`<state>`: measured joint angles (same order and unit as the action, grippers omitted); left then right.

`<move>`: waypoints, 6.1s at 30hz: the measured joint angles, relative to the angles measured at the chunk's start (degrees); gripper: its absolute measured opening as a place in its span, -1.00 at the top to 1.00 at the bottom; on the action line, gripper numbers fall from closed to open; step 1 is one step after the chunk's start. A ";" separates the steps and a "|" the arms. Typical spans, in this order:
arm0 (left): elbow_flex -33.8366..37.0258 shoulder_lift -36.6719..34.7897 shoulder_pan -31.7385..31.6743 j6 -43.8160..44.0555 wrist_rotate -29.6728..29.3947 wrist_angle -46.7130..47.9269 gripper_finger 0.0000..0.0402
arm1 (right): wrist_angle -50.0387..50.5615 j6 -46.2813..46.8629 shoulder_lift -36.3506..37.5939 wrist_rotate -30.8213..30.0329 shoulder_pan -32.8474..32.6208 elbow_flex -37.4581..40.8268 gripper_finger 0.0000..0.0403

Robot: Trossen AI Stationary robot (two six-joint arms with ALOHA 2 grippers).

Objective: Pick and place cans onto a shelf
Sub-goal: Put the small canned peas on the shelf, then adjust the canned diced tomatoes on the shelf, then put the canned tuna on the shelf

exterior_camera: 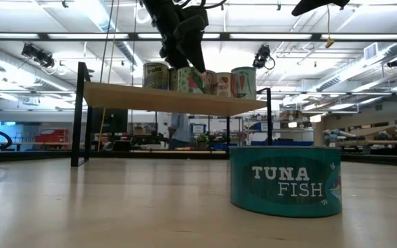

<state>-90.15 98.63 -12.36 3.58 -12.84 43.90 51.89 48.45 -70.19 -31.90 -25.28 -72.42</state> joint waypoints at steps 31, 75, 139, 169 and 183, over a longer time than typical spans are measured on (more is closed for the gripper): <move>0.02 -4.16 1.70 -7.22 2.38 15.20 -0.73 | -0.01 -1.92 -0.02 0.02 0.02 -0.02 -0.73; -0.04 -2.17 2.30 0.76 -2.14 14.04 0.04 | -3.06 -1.67 -0.02 0.00 0.02 -0.02 -0.73; -0.07 7.46 8.35 -3.91 -9.70 -17.51 0.04 | -9.41 -2.18 -2.39 -0.13 1.49 -0.02 -0.73; 0.02 3.61 8.61 1.02 13.93 -24.79 0.04 | -11.05 -3.56 -0.78 0.75 1.45 -0.02 -0.73; -0.04 -9.66 12.33 11.09 43.59 -34.80 0.05 | -16.92 -3.64 1.59 2.23 -1.66 -0.02 -0.73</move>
<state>-90.19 88.97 -0.03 14.67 30.74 9.10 34.97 44.82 -68.60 -29.67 -26.94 -72.44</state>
